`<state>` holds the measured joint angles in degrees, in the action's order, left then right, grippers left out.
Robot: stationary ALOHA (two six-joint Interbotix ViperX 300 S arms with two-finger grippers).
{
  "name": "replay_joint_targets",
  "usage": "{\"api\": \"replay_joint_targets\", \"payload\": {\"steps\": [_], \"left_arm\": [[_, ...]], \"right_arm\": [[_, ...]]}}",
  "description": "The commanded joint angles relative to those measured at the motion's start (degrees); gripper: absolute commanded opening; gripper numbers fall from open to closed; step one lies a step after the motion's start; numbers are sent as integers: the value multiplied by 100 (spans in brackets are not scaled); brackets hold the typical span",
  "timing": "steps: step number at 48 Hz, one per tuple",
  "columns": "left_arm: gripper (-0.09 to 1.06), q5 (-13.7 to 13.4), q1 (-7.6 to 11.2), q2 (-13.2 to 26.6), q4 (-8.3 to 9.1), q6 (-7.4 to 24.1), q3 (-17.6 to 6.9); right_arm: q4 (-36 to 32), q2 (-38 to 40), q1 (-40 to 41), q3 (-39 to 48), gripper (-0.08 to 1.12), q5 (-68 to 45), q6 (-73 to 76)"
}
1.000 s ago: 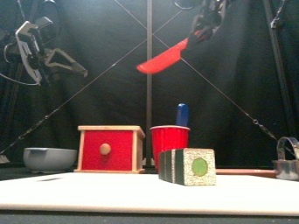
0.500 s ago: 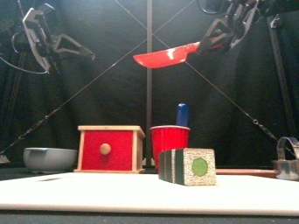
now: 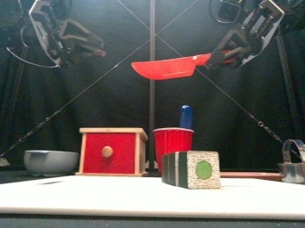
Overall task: Place sushi on board then cut the sushi with the knife then place the pieces on the plate
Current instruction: Grasp knife edge with left hand
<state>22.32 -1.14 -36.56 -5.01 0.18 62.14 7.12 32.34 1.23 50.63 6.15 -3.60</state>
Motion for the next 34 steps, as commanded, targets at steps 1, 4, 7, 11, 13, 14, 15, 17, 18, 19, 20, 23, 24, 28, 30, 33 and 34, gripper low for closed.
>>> {"api": "replay_joint_targets", "payload": {"steps": [1,4,7,11,13,14,15,17,18,19,20,23,24,28,30,33,34], "left_arm": [[89,-211,62,237,18,9,-360],[95,-431,79,352,18,9,-501],[98,-703,114,439,9,9,-650],[98,-1178,185,545,0,-9,-888],[98,-1397,211,606,-18,-9,-984],[98,-1503,211,633,-26,-9,-1028],[98,-1600,229,668,-35,-9,-1081],[98,-1784,255,729,-70,-18,-1160],[98,-1872,264,756,-88,-9,-1204],[98,-1942,264,791,-97,-18,-1239],[98,-2004,272,826,-105,-18,-1283],[98,-2162,264,932,-132,-18,-1389],[98,-2197,264,967,-141,-18,-1424],[98,-2391,272,1143,-149,-18,-1582],[98,-2479,272,1213,-141,-18,-1652],[98,-2646,264,1327,-141,-18,-1740],[98,-2689,264,1362,-141,-18,-1775]], "right_arm": [[62,-44,-70,-44,38,-149,-9],[70,-97,-114,-44,38,-167,-9],[70,-141,-132,-44,38,-167,-9],[79,-193,-132,-35,38,-167,0],[79,-220,-132,-44,38,-167,0],[79,-237,-123,-44,38,-167,0],[88,-255,-132,-44,38,-167,0],[97,-281,-132,-53,38,-176,0],[97,-299,-123,-53,38,-167,0],[105,-316,-123,-53,38,-176,0],[105,-325,-114,-53,38,-176,0],[132,-387,-114,-53,38,-176,0],[132,-404,-123,-62,38,-176,0],[141,-501,-149,-88,38,-176,0],[158,-536,-158,-88,38,-176,0],[158,-589,-167,-97,38,-176,0],[158,-606,-167,-105,38,-176,0]]}}
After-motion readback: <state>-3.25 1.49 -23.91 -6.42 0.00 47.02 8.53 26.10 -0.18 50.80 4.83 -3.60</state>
